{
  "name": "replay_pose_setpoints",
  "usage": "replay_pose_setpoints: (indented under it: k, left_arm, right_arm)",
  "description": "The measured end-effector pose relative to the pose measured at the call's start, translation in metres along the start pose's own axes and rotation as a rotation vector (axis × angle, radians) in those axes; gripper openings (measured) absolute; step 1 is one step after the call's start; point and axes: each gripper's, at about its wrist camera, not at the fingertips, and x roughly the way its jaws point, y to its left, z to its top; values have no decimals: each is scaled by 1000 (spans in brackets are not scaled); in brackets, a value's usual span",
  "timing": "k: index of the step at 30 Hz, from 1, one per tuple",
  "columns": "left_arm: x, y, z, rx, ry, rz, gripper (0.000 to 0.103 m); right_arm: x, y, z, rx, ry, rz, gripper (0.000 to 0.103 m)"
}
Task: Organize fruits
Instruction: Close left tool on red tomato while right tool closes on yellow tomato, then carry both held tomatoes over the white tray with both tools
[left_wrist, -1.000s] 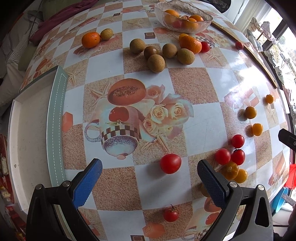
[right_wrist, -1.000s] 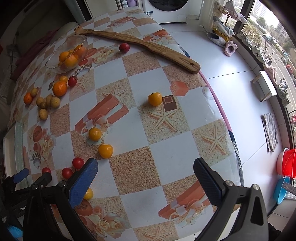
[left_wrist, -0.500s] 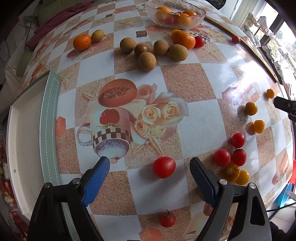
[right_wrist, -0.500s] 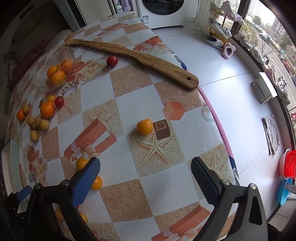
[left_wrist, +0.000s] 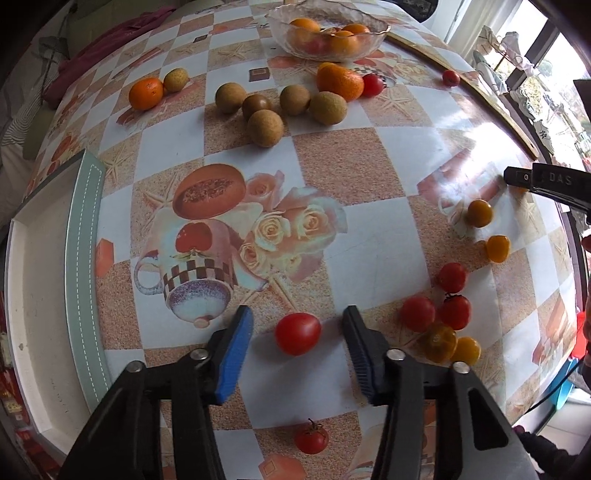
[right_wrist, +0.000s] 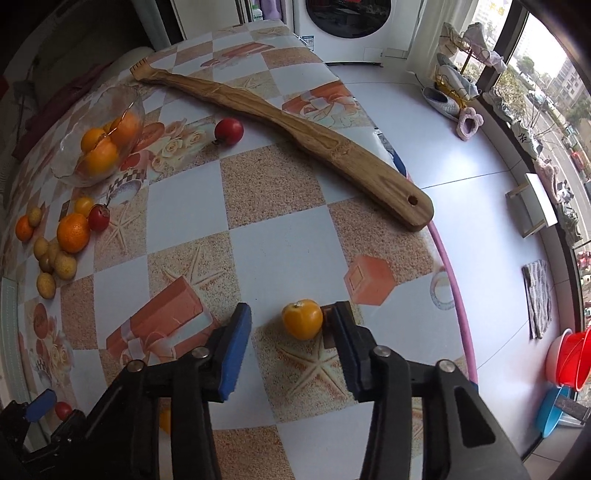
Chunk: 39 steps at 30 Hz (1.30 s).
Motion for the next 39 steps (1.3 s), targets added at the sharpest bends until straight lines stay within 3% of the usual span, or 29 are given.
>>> replay_pose_setpoints:
  k: [1,2,11,20,28,39]
  left_arm:
    - [-1,-3,1,9,-6,-5,32]
    - [-1,-7,1,18,-10,-12,23]
    - [-18,-5,6,-5,-38,-72,23]
    - [-39,31,18,-59,-85,-78,23]
    - [-62,98,4,-146,-128,-46,23]
    - [-68,223,-15,-294,-155,79,23]
  right_arm:
    - [0,0,1,-2,-3,0,23]
    - [0,-2,2,3,-3,5,22]
    - [-13,-6,-8,38,-1,104,22]
    - [-42,32,-23,-16,10,172,22]
    - [-60,104,-26,-99,20,266,22]
    - [-69,251,-31,-282,49,408,22]
